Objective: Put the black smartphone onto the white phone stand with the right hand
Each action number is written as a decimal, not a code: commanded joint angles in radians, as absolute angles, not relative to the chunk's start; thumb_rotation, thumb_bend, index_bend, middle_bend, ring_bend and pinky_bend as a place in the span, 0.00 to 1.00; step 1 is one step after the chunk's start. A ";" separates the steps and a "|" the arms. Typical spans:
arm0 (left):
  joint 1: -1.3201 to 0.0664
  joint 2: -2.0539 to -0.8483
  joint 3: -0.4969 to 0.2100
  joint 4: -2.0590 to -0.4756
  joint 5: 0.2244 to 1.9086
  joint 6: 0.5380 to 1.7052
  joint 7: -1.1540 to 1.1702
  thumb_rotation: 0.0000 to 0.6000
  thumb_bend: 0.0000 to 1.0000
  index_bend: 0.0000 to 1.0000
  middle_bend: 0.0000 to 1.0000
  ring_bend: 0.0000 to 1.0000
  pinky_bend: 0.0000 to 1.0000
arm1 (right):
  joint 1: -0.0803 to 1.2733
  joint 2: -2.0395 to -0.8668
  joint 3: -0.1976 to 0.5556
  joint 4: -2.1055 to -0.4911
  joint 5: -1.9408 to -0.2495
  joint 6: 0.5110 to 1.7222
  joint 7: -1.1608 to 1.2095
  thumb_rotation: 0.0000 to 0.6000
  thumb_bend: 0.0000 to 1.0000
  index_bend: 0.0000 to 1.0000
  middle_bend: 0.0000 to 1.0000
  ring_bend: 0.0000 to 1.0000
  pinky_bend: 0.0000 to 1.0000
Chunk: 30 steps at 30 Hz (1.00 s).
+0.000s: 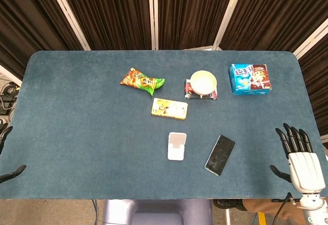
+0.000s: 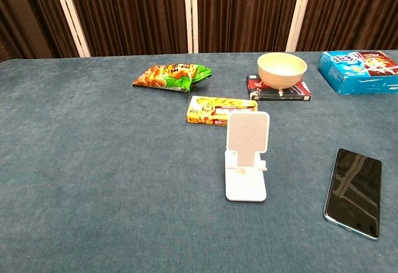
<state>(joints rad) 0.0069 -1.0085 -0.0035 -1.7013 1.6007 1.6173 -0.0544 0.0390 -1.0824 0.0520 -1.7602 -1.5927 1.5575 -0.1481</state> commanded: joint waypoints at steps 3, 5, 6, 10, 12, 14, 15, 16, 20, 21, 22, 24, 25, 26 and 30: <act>0.008 -1.007 -0.003 -1.700 1.602 1.620 -0.058 1.00 0.00 0.00 0.00 0.00 0.00 | 0.041 -1.081 0.049 -1.760 -1.594 1.552 -0.145 1.00 0.00 0.00 0.00 0.00 0.00; 0.008 -1.007 -0.003 -1.700 1.602 1.618 -0.059 1.00 0.00 0.00 0.00 0.00 0.00 | 0.043 -1.081 0.047 -1.758 -1.594 1.546 -0.142 1.00 0.00 0.00 0.00 0.00 0.00; 0.008 -1.007 -0.003 -1.700 1.602 1.618 -0.059 1.00 0.00 0.00 0.00 0.00 0.00 | 0.045 -1.081 0.044 -1.756 -1.594 1.538 -0.139 1.00 0.00 0.00 0.00 0.00 0.00; 0.006 -1.010 -0.005 -1.698 1.599 1.614 -0.055 1.00 0.00 0.00 0.00 0.00 0.00 | 0.091 -1.075 0.022 -1.713 -1.624 1.451 -0.075 1.00 0.00 0.00 0.00 0.00 0.00; 0.002 -1.013 -0.006 -1.697 1.594 1.606 -0.050 1.00 0.00 0.00 0.00 0.00 0.00 | 0.129 -1.077 0.008 -1.658 -1.662 1.394 -0.053 1.00 0.00 0.00 0.00 0.00 0.00; -0.003 -1.018 -0.008 -1.696 1.587 1.594 -0.039 1.00 0.00 0.00 0.00 0.00 0.00 | 0.176 -1.090 -0.003 -1.584 -1.706 1.336 -0.037 1.00 0.00 0.00 0.00 0.00 0.00; -0.006 -1.021 -0.010 -1.697 1.581 1.586 -0.032 1.00 0.00 0.00 0.00 0.00 0.00 | 0.211 -1.102 -0.013 -1.527 -1.745 1.297 -0.019 1.00 0.00 0.00 0.00 0.00 0.00; -0.009 -1.023 -0.011 -1.696 1.576 1.580 -0.027 1.00 0.00 0.00 0.00 0.00 0.00 | 0.234 -1.110 -0.022 -1.490 -1.772 1.274 -0.006 1.00 0.00 0.00 0.01 0.00 0.00; -0.020 -1.031 -0.019 -1.693 1.554 1.557 -0.015 1.00 0.00 0.00 0.00 0.00 0.00 | 0.339 -1.154 -0.071 -1.318 -1.918 1.207 0.043 1.00 0.00 0.02 0.05 0.00 0.00; -0.022 -1.033 -0.022 -1.692 1.549 1.554 -0.011 1.00 0.00 0.00 0.00 0.00 0.00 | 0.354 -1.164 -0.080 -1.290 -1.944 1.208 0.055 1.00 0.00 0.03 0.05 0.00 0.00; -0.025 -1.036 -0.025 -1.691 1.541 1.548 -0.005 1.00 0.00 0.00 0.00 0.00 0.00 | 0.376 -1.181 -0.094 -1.250 -1.985 1.216 0.072 1.00 0.00 0.04 0.06 0.00 0.00; -0.030 -1.040 -0.028 -1.689 1.529 1.537 0.005 1.00 0.00 0.00 0.00 0.00 0.00 | 0.405 -1.208 -0.112 -1.196 -2.041 1.234 0.095 1.00 0.00 0.06 0.07 0.00 0.00; -0.033 -1.043 -0.029 -1.688 1.522 1.529 0.011 1.00 0.00 0.00 0.00 0.00 0.00 | 0.421 -1.222 -0.122 -1.169 -2.070 1.244 0.106 1.00 0.00 0.07 0.08 0.00 0.00; -0.037 -1.047 -0.031 -1.687 1.513 1.519 0.020 1.00 0.00 0.00 0.00 0.00 0.00 | 0.441 -1.242 -0.132 -1.130 -2.102 1.259 0.122 1.00 0.00 0.08 0.09 0.00 0.00; -0.048 -1.059 -0.036 -1.684 1.488 1.492 0.045 1.00 0.00 0.00 0.00 0.00 0.00 | 0.495 -1.294 -0.153 -1.039 -2.164 1.290 0.158 1.00 0.03 0.13 0.13 0.00 0.00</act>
